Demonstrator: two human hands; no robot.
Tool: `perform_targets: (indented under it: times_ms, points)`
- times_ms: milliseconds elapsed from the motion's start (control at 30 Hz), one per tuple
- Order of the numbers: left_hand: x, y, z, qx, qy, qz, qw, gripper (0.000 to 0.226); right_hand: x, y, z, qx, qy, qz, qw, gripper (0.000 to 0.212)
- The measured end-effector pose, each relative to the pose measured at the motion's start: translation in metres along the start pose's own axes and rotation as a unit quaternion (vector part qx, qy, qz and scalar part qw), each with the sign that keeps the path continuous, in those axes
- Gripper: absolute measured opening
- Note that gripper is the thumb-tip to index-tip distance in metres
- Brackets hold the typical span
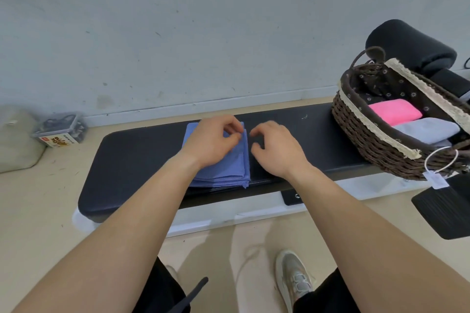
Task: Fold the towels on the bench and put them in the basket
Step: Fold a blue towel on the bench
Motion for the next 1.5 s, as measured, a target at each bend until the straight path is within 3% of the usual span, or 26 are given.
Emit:
perform_targets:
  times_ms: [100,167,233,333,533,800,967,1100,1167,1233,1367,1500]
  points:
    - [-0.021,0.024,-0.005,0.002,-0.093,0.1,0.991,0.022,0.011,0.026,0.004,-0.083,-0.064,-0.007,0.994,0.038]
    - [-0.026,0.043,-0.005,0.009,-0.106,0.154,0.982,0.03,0.025,0.045,0.005,-0.121,-0.036,-0.032,0.992,0.049]
    - [-0.023,0.058,-0.006,0.026,-0.077,0.186,0.979,0.035,0.042,0.053,0.007,-0.117,0.02,-0.079,0.99,0.057]
    - [-0.01,0.071,-0.009,0.044,-0.008,0.233,0.972,0.043,0.06,0.045,0.011,-0.047,0.095,-0.156,0.982,0.066]
    - [0.006,0.086,-0.013,0.046,0.057,0.291,0.954,0.056,0.063,0.017,0.013,0.009,0.161,-0.159,0.974,0.074]
    - [0.015,0.093,-0.016,0.033,0.121,0.284,0.951,0.063,0.067,0.011,0.01,0.014,0.17,-0.144,0.975,0.076]
    - [0.011,0.088,-0.02,0.02,0.087,0.285,0.954,0.065,0.066,0.013,0.009,0.014,0.161,-0.145,0.976,0.076]
    - [-0.009,0.076,-0.025,-0.13,-0.01,0.279,0.951,0.063,0.058,0.016,0.014,-0.018,0.125,-0.122,0.984,0.074]
    - [-0.015,0.075,-0.027,-0.208,0.018,0.253,0.945,0.057,0.054,0.018,0.02,-0.034,0.089,-0.088,0.992,0.072]
    - [-0.012,0.077,-0.026,-0.233,0.069,0.21,0.947,0.053,0.05,0.019,0.027,-0.039,0.066,-0.064,0.995,0.068]
    - [-0.011,0.082,-0.02,-0.206,0.094,0.086,0.97,0.037,0.043,0.023,0.037,-0.025,0.082,-0.036,0.996,0.068]
    - [-0.037,0.078,-0.018,-0.096,0.059,-0.004,0.994,0.039,0.033,0.026,0.046,0.034,0.086,0.136,0.986,0.081]
Point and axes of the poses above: each hand's wrist, its own z-axis towards the middle knuckle, its own x-axis out of the palm, y = z × x, the point moved 2 cm from there along z, towards the middle knuckle, and after that the axes turned 15 degrees about z, right-handed, at the moved point
